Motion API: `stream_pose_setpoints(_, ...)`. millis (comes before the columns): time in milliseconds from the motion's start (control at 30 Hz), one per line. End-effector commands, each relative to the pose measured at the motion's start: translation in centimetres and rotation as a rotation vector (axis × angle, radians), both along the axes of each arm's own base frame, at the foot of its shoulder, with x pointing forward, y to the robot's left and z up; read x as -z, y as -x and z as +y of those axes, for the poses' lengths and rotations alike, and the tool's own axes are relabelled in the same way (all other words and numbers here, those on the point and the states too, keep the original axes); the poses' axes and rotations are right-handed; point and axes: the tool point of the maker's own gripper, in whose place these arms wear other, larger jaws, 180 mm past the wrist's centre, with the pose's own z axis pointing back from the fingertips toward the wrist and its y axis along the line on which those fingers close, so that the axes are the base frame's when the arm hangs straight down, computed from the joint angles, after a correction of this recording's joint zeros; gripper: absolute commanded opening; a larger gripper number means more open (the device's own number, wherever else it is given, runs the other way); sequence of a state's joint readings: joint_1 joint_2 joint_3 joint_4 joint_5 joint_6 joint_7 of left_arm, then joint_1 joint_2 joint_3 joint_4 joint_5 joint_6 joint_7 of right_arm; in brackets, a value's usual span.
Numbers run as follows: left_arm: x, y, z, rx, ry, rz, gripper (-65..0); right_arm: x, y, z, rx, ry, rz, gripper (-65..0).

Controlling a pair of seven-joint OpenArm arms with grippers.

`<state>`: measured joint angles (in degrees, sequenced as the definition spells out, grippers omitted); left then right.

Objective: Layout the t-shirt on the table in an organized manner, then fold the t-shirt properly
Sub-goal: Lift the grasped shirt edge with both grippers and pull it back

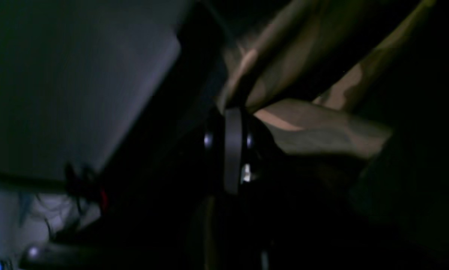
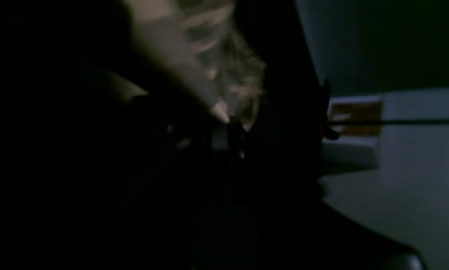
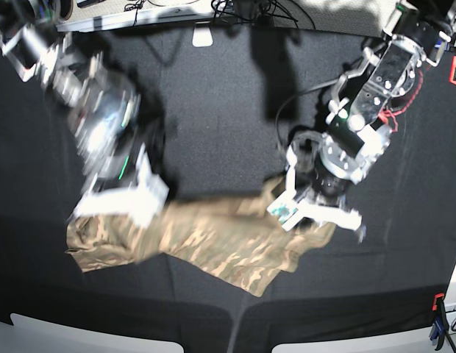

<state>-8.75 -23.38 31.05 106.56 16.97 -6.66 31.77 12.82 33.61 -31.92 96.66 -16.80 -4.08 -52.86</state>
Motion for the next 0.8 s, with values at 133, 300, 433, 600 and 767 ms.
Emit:
stream_pose_setpoints(133, -1.1, -0.8, 0.5, -0.013, -0.004, -0.044, -65.0, -3.7, -4.7, -1.6, 0.065, -0.122, -0.082, -65.0)
stream_pose_setpoints(300, 1.0, -2.6, 1.3, -0.011, -0.03, -0.029, -65.0, -4.3, -8.6, -0.9, 0.062, -0.185, -0.1, -65.0)
stream_pose_setpoints(433, 2.8, -5.7, 3.1, -0.032, -0.074, -0.019, -65.0, -4.4, -11.6, 0.5, 0.065, -0.23, -0.094, -65.0)
stream_pose_setpoints(600, 3.6, -9.5, 5.7, -0.065, -0.115, -0.019, -65.0, -4.5, -14.3, 1.9, 0.083, -0.261, -0.082, -65.0)
stream_pose_setpoints(767, 5.6, -11.1, 8.0, -0.128, -0.084, 0.066, -65.0, -5.2, -15.2, 2.9, 0.098, -0.26, -0.074, -65.0)
